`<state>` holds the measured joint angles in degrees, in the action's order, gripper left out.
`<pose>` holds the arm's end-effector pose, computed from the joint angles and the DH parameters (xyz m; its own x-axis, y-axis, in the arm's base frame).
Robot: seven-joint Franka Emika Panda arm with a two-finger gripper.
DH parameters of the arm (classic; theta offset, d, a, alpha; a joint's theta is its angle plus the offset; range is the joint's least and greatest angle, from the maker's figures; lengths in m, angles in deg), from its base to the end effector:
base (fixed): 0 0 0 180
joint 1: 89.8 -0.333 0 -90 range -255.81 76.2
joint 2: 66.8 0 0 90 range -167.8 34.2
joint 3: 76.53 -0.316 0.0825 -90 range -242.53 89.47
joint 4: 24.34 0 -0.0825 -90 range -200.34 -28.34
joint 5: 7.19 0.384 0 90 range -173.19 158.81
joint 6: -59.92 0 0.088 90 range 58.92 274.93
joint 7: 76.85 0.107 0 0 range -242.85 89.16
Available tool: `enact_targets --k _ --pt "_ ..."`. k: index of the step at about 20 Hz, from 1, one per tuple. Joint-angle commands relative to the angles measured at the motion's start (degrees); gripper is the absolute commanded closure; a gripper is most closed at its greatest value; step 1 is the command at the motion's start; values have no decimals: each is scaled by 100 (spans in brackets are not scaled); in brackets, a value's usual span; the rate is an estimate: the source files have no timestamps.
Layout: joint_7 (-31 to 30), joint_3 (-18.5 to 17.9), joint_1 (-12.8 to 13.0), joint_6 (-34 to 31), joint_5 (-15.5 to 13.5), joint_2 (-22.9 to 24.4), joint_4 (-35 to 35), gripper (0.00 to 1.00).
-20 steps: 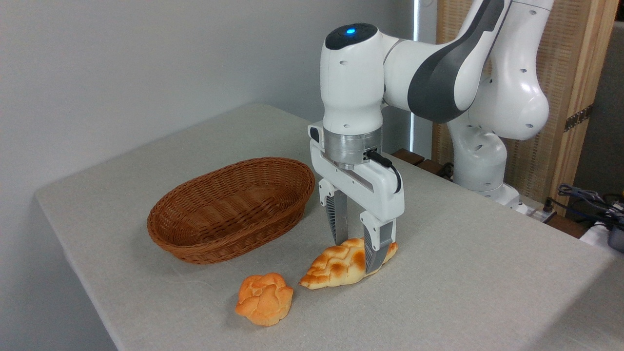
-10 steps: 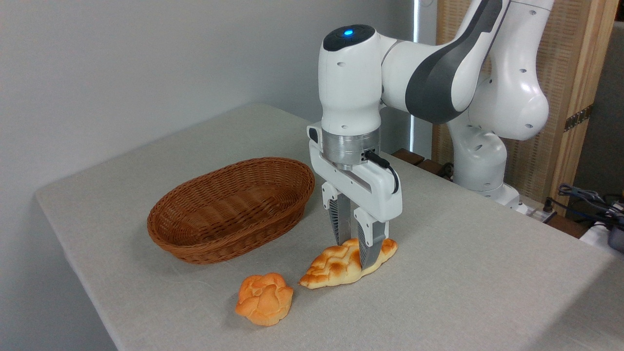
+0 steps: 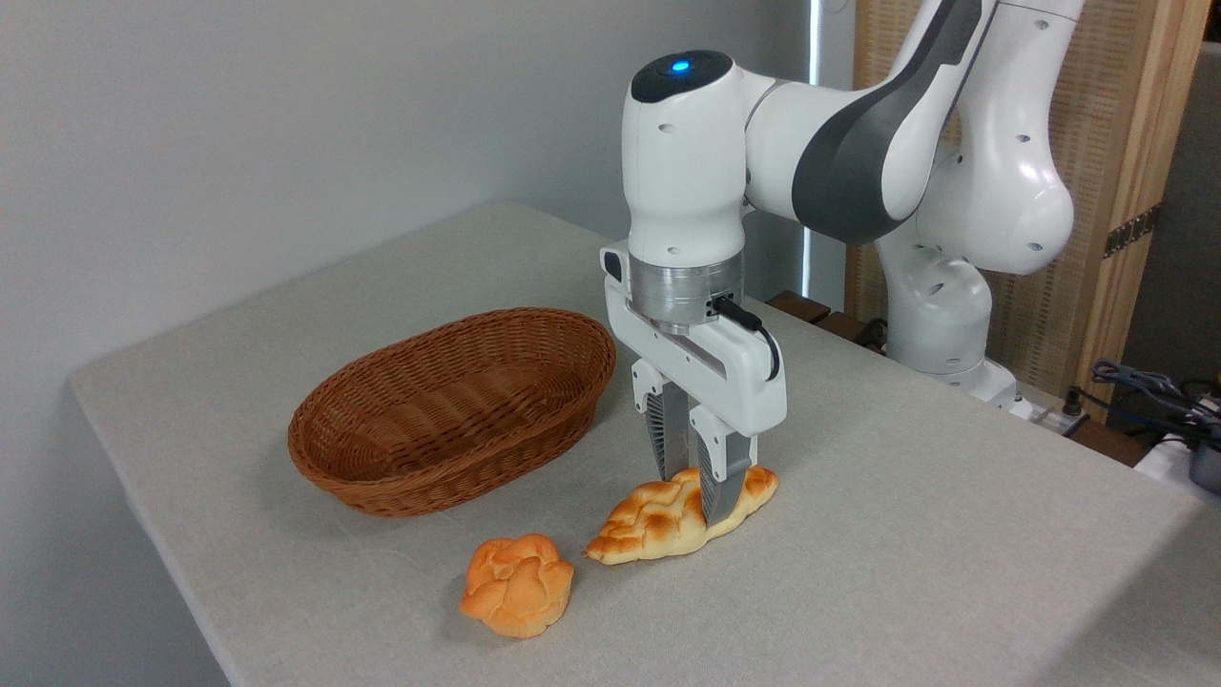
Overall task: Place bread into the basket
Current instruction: 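Close the gripper on the middle of the braided bread roll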
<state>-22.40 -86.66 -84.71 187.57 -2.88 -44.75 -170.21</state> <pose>0.4165 0.0387 0.4083 0.6069 -0.7938 0.0396 -0.7923 -0.6081 -0.0489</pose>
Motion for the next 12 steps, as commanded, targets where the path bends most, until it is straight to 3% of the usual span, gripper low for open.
enact_targets --k 1,12 --pt "84 -77 80 121 70 1 -47 57" --pt "84 -77 88 85 70 19 -29 58"
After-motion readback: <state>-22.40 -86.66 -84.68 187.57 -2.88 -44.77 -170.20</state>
